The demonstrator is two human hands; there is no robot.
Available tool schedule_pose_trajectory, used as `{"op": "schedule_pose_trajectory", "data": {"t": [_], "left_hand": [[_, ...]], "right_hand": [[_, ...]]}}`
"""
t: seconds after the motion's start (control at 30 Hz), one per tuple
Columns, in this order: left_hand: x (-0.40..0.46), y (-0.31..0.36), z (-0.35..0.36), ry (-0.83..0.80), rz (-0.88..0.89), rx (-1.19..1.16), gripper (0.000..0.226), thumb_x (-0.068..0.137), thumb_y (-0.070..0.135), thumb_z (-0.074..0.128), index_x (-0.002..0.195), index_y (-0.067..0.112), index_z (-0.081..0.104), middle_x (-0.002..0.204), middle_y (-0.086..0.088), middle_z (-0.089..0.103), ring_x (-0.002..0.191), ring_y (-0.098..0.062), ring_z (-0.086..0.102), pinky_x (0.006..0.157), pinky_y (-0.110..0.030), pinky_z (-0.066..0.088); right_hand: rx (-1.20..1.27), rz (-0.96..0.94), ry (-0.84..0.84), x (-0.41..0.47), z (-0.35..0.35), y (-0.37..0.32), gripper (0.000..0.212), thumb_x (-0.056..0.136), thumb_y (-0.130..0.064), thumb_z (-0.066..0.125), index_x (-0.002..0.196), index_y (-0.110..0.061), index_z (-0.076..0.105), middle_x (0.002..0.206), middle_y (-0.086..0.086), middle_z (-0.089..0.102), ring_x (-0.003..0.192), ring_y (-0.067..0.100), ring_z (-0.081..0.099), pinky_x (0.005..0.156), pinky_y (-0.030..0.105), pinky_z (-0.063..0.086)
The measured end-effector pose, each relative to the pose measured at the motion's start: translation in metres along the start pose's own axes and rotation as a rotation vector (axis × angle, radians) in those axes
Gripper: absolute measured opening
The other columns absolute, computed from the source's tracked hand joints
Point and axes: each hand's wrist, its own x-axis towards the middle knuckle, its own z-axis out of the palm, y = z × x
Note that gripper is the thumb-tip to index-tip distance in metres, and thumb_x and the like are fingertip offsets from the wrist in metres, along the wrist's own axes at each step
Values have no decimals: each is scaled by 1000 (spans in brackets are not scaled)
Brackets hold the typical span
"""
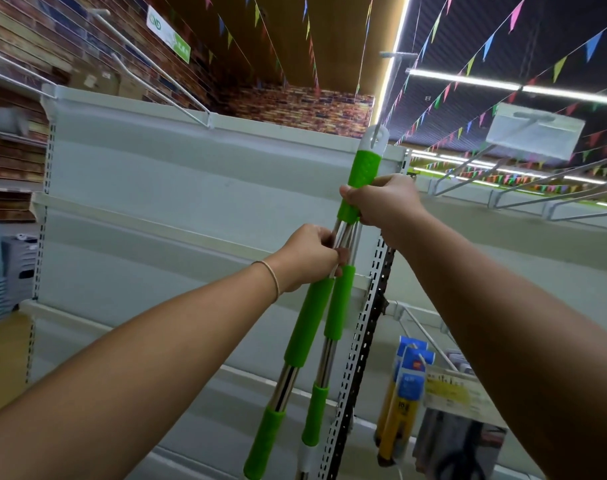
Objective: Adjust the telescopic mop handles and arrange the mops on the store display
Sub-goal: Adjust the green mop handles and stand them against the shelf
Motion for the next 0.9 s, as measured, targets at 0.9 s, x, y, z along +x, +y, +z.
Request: {"op": "schedule_pose_trajectory", "data": {"t": [0.9], "left_hand": [[59,-30,36,92,-51,-155,15,92,19,65,97,13,52,98,-16,70,89,-29,69,92,-46,55]], "right_hand": [[-117,33,-10,68,4,39,39,73,-35,84,88,-7,63,91,12,70,81,25,72,75,44,62]]}}
